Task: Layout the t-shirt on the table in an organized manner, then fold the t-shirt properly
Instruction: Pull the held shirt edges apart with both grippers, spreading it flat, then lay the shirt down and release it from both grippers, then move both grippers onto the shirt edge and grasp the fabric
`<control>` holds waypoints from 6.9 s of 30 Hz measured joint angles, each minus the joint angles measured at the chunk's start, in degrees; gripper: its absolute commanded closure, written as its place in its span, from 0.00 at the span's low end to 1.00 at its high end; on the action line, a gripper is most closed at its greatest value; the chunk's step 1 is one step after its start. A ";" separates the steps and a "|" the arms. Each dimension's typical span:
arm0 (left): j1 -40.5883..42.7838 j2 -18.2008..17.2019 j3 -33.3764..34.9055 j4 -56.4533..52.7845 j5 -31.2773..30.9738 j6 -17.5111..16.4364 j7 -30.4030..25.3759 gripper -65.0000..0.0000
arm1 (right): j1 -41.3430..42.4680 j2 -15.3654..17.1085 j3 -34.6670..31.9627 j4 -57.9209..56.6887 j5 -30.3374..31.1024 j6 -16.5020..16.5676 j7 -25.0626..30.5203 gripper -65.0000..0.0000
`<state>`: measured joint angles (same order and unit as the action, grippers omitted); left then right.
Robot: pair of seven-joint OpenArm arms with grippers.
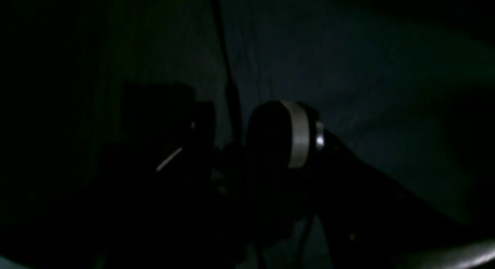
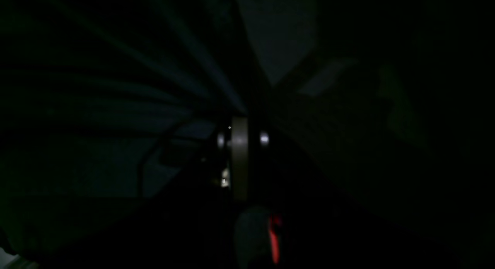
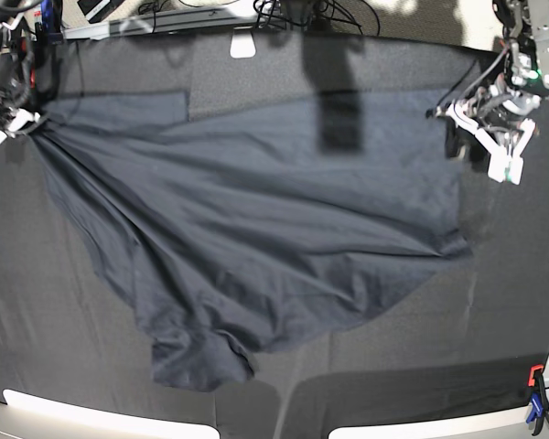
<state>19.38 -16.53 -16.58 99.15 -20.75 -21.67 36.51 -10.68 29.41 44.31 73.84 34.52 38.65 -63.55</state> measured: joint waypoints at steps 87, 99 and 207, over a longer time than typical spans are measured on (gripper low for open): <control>12.02 3.80 -22.01 11.32 -19.30 -2.29 15.41 1.00 | -0.28 9.03 -0.09 2.71 19.89 1.03 -1.46 0.65; 12.37 3.98 -22.01 12.39 -23.06 -2.34 14.95 0.66 | -0.48 0.87 -0.11 3.78 17.94 1.01 -1.53 0.65; -28.41 2.23 9.03 -21.05 -26.77 -17.81 26.93 0.71 | 18.78 -14.01 -35.21 13.55 -9.14 -5.33 3.08 0.65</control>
<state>-9.04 -14.31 -7.55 78.11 -47.53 -39.48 63.44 8.10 15.40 9.10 87.39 25.39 33.32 -60.47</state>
